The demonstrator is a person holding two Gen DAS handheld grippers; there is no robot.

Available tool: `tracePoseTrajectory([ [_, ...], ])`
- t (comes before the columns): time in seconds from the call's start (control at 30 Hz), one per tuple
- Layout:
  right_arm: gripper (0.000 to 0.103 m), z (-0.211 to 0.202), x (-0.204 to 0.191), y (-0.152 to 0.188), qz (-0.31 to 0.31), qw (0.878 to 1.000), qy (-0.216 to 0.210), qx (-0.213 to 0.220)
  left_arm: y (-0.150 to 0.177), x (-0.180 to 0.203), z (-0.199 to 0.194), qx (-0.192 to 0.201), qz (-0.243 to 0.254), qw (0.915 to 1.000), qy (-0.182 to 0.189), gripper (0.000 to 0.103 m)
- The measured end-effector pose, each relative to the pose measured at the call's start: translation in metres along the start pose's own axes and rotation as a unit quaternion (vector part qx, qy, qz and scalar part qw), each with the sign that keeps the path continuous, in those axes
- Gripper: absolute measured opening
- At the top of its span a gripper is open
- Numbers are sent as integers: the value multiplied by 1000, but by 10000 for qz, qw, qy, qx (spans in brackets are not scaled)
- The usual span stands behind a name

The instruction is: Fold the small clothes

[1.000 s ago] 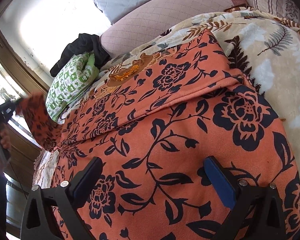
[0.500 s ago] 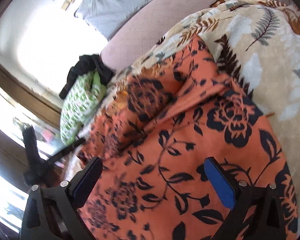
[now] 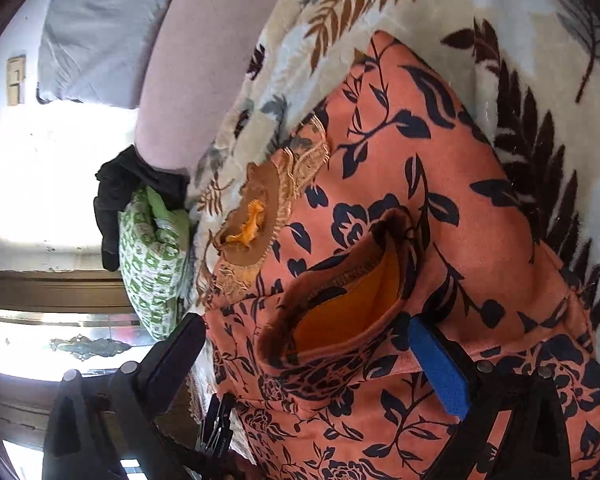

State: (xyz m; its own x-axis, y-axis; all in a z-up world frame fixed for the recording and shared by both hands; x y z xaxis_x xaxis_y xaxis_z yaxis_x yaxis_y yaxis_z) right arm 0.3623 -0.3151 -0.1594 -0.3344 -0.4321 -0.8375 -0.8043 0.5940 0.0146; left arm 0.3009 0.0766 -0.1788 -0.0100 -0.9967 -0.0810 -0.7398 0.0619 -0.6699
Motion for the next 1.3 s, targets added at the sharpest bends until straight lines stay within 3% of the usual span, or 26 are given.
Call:
tracePoseTrajectory([
  [0.1, 101, 14, 4, -1, -172, 9983, 535, -182, -3, -4, 1, -78, -240, 9995, 171, 69],
  [0.13, 91, 18, 7, -2, -293, 9954, 874, -276, -3, -4, 1, -103, -296, 9993, 206, 69],
  [0.17, 60, 23, 11, -1, -377, 9923, 1127, -356, -2, -4, 2, -123, -300, 9993, 211, 69],
  [0.23, 14, 25, 16, 1, -606, 9826, 1678, -512, -2, -3, 3, -126, -273, 9994, 182, 69],
  [0.33, 10, 22, 1, 4, -1264, 9686, 2076, -523, -3, -2, 2, -99, -279, 9994, 162, 69],
  [0.43, 9, 18, -41, 2, -2122, 9507, 2251, -204, -5, -2, -2, -12, -295, 9994, 160, 69],
  [0.5, 9, 9, -83, 0, -2680, 9403, 2091, 173, -7, -3, -4, 77, -275, 9995, 95, 69],
  [0.57, 9, -9, -127, 3, -3344, 9204, 1885, 736, -10, -4, -6, 151, -280, 9995, 28, 69],
  [0.63, 9, -23, -140, 4, -3679, 9037, 1829, 1208, -11, -4, -4, 159, -276, 9995, -14, 69],
  [0.7, 9, -15, -110, -3, -3473, 9132, 1786, 1163, -11, -5, 0, 95, -281, 9996, -41, 69],
  [0.73, 12, -5, -78, -11, -3308, 9173, 1969, 1014, -10, -5, 2, 38, -270, 9996, -46, 69],
  [0.77, 17, 9, -40, -18, -3159, 9154, 2377, 759, -9, -5, 3, 11, -259, 9997, -50, 69],
  [0.83, 19, 24, 20, -20, -2587, 9190, 2961, 278, -8, -6, 3, 18, -237, 9997, -82, 69],
  [0.9, 19, 11, 19, -17, -2493, 9334, 2508, 611, -11, -9, 1, 77, -289, 9995, -131, 69],
  [0.97, 20, -1, 18, -16, -2286, 9400, 2450, 645, -14, -12, -2, 183, -349, 9990, -202, 69],
  [1.07, 20, -17, 21, -22, -2268, 9319, 2759, 638, -17, -15, -6, 296, -311, 9986, -320, 70],
  [1.17, 20, -45, 13, -24, -2259, 9222, 2979, 984, -15, -18, -1, 159, -327, 9985, -406, 71],
  [1.23, 21, -47, -16, -14, -2469, 9314, 2432, 1110, -11, -18, 6, -14, -300, 9986, -430, 71],
  [1.3, 40, -33, -36, 0, -2531, 9483, 1742, 793, -3, -18, 15, -284, -333, 9983, -390, 73],
])
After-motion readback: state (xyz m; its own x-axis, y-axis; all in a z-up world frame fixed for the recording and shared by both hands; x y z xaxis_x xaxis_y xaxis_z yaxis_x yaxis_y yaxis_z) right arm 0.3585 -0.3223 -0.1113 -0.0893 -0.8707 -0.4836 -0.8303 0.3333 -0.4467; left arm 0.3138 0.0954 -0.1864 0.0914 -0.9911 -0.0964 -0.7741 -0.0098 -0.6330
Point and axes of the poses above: each gripper's, at about its wrist camera, not at the fingertips, and z roughly the way its jaws point, x to its right, y to its underside, the point moved 9 cm from there along z, roughly the way its jaws point, and after that the axes turned 5 degrees about -y, right-handed, at the moved point
